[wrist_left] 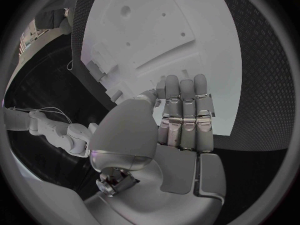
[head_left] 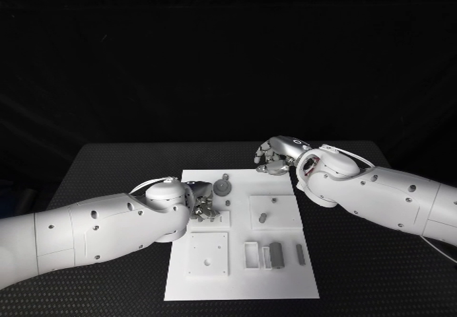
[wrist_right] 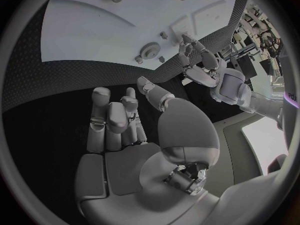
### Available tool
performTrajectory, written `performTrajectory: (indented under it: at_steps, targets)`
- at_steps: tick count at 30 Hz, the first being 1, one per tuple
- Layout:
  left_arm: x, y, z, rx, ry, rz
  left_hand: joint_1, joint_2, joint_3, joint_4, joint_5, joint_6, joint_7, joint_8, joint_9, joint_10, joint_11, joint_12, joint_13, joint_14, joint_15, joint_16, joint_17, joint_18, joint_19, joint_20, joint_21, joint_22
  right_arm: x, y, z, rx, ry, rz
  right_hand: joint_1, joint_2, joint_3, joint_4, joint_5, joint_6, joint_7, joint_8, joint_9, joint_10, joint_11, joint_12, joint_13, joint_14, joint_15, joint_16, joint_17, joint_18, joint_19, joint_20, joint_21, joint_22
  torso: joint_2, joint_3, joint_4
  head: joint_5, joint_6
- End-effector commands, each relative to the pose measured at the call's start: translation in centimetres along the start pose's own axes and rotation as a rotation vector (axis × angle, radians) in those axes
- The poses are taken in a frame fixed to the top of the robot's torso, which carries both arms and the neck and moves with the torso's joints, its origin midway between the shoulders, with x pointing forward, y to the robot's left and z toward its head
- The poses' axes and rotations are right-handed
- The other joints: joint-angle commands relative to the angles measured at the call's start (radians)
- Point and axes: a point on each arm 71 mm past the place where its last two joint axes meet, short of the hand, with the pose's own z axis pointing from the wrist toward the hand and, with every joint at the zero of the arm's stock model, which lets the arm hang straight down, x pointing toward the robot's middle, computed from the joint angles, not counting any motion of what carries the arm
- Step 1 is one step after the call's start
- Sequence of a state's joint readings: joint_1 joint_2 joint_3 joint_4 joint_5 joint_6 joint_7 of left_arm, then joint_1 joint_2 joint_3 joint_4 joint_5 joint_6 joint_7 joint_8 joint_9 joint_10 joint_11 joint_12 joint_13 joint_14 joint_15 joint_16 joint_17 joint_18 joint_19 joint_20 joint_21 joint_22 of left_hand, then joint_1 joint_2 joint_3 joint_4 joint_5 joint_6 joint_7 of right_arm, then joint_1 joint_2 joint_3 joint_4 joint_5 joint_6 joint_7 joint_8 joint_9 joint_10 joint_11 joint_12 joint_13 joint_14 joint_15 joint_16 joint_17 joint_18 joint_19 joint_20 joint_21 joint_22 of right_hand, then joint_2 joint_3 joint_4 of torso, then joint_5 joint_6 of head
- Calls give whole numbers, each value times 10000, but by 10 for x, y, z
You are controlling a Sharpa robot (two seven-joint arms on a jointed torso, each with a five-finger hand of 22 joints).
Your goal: Assemble the parts on the task board
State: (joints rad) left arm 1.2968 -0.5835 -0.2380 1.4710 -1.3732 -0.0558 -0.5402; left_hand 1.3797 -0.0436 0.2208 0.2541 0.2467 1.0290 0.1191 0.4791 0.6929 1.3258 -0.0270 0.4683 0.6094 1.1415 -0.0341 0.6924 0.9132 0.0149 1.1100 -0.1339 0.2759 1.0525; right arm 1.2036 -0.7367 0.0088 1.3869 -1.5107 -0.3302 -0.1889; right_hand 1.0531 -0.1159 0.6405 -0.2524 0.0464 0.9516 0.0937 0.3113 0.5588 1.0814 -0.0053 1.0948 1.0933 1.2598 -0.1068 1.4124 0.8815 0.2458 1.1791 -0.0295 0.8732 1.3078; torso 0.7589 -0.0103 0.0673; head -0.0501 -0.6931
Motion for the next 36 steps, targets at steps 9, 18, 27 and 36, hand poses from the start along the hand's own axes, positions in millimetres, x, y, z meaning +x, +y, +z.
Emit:
performTrajectory:
  at_steps: [9,18,27,36]
  targets:
    - [1,-1,2,46,112,403,-608,-248,407,-74,-365,984,-927,-25,41,-89,-102,62,4,-101,-51,209,-226,115,69,-32,-71,106,1,0,0,17,125,-51,-57,-120,-16,85,20,71,176,-69,3,-47,45,-36,-13,-36,-17,-32,-15,160,-19,-52,-54,126,-1,2,-3,-17,-49]
    - [4,-1,2,46,203,388,-882,-466,517,132,-566,982,-921,-52,59,-99,-99,65,-4,-133,-52,306,-369,115,100,-36,-122,161,1,0,0,23,157,-55,-66,-129,-15,100,20,73,176,-71,6,-49,46,-37,-13,-37,-17,-34,-15,160,-18,-51,-56,126,-5,2,1,-28,-57]
    - [4,-1,2,53,208,373,-1275,-718,641,331,-982,1001,-927,-73,86,-91,-105,80,-13,-162,-60,444,-548,120,160,-46,-182,241,1,0,0,49,179,-62,-73,-152,-12,118,21,66,177,-80,8,-52,46,-39,-14,-38,-16,-35,-16,160,-18,-51,-60,127,-4,3,1,-38,-70]
    - [4,0,2,28,186,338,-1469,-815,738,344,-1142,1005,-927,-88,95,-96,-103,81,-22,-182,-61,507,-637,117,179,-46,-223,276,1,-1,0,67,182,-66,-68,-164,-6,124,20,59,178,-87,8,-54,47,-40,-14,-39,-16,-36,-15,160,-17,-52,-62,127,-1,-2,6,-48,-75]
